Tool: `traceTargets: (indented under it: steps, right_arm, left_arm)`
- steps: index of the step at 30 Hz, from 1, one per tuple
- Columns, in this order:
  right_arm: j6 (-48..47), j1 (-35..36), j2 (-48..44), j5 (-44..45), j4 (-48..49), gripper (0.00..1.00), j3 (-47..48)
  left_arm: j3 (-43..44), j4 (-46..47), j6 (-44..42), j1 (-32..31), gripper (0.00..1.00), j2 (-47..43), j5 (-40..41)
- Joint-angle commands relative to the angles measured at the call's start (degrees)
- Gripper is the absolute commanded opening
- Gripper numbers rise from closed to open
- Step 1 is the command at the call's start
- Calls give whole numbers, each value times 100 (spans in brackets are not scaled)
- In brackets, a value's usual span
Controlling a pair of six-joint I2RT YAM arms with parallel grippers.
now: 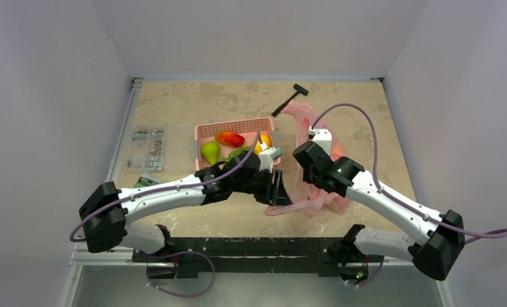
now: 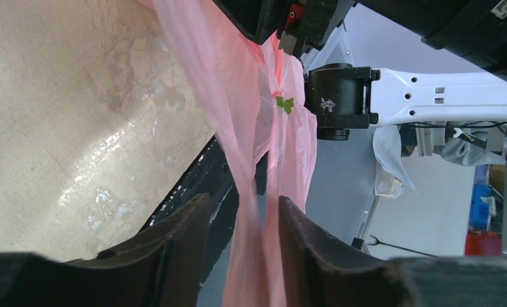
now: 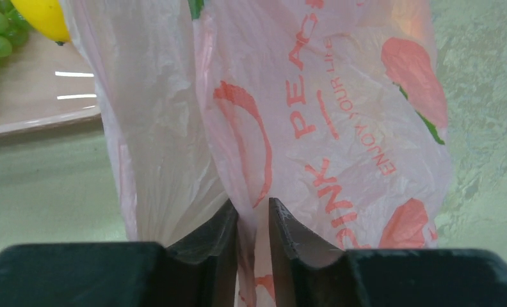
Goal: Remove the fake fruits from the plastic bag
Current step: Adjust the plastic bag at the center of the board.
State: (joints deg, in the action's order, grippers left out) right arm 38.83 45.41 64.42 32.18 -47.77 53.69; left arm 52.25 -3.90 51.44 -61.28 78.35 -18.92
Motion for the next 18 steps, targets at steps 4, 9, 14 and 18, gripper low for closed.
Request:
traceTargets:
  steps: [4, 9, 14, 18]
  right_arm:
    - [-347, -5, -835, -8, 904, 6, -163]
    - [-653, -1, -1368, -238, 1208, 0, -285]
    - [-639, -4, -1369, -369, 1155, 0, -280]
    - [-600, -5, -1368, -396, 1113, 0, -179]
  left_arm:
    - [534, -413, -423, -12, 58, -229, 346]
    - [975, -700, -584, 239, 67, -73, 515]
    - [1371, -490, -511, 434, 71, 492, 557]
    - [1671, -527, -476, 488, 70, 1057, 556]
